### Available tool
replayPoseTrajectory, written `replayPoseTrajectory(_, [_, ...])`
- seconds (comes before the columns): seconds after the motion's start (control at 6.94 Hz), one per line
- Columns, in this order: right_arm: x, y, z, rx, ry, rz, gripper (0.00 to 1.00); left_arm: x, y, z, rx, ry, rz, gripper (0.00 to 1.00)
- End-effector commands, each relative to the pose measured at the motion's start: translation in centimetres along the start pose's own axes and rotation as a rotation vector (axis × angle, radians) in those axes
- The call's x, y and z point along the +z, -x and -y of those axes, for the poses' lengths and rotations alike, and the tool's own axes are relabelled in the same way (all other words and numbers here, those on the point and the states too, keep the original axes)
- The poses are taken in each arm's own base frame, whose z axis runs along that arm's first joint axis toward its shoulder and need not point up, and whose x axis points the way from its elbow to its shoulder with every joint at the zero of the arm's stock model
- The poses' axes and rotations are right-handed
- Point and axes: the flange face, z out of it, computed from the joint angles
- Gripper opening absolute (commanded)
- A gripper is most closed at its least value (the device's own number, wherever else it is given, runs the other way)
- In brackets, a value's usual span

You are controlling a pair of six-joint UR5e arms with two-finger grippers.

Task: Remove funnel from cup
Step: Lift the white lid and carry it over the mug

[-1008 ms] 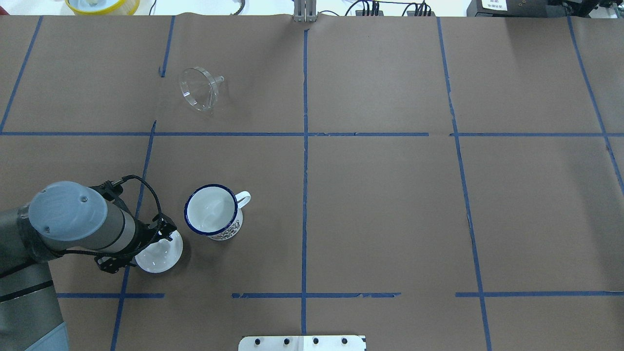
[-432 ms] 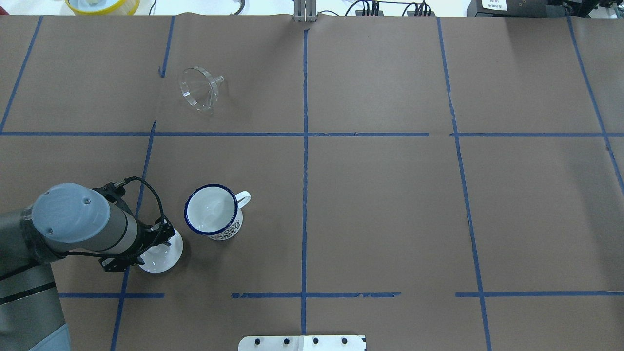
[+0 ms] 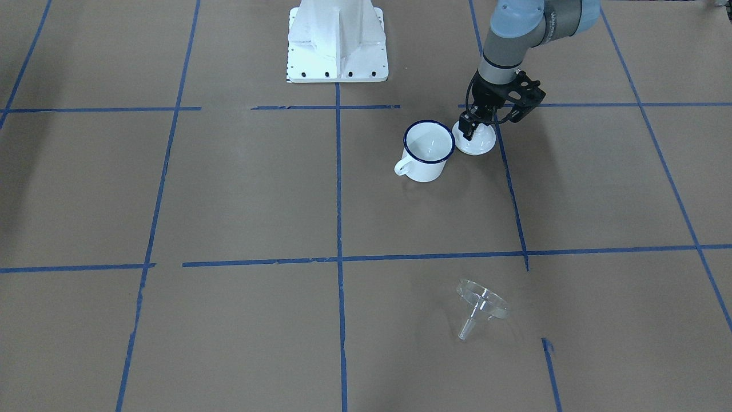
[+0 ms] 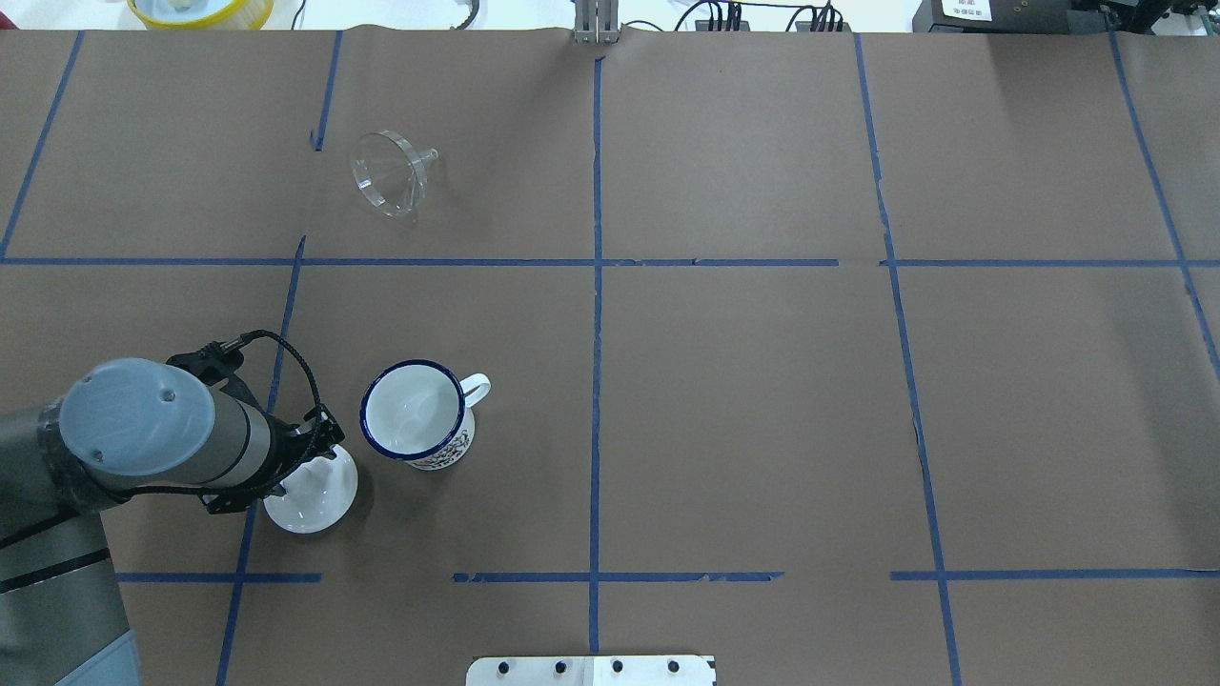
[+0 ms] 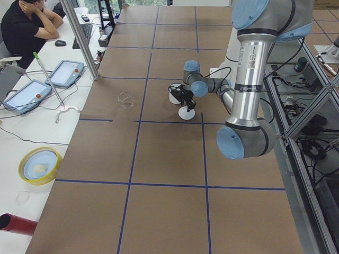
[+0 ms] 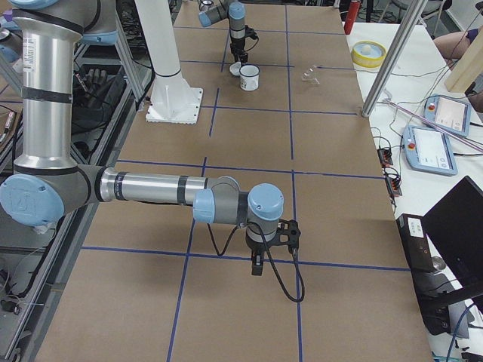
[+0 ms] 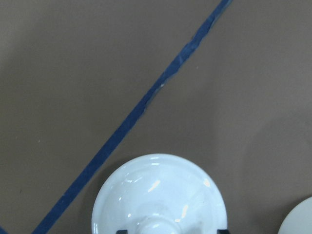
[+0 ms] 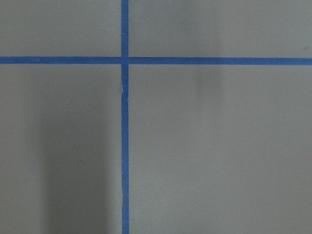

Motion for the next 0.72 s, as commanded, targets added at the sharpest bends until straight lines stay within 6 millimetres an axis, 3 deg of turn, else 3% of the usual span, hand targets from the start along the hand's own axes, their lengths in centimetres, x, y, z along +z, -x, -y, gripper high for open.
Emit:
replayPoseTrajectory(0.0, [0.01,-0.01,0.00,0.000,0.000,0.000,1.00,0.31,0.18,0.29,-0.006,-0.012,0.005,0.69])
replayPoseTrajectory(0.14, [-0.05,0.04,0.01,-0.001,-0.001,0.000,1.00,0.33,0.26,0.16,-0.005,-0.010,0.006,0.69])
replayPoseTrajectory(0.29, [-0.05,0.04,0.01,-0.001,-0.001,0.000,1.00,0.50,0.40,0.01,-0.005,-0.004,0.012,0.60])
replayPoseTrajectory(0.43, [-0.05,0.04,0.01,-0.001,-0.001,0.000,1.00,0.47,0.40,-0.18,-0.037,0.000,0.011,0.39])
replayPoseTrajectory(0.58, [-0.05,0.04,0.01,-0.001,-0.001,0.000,1.00,0.42,0.40,-0.30,-0.041,0.003,0.011,0.08])
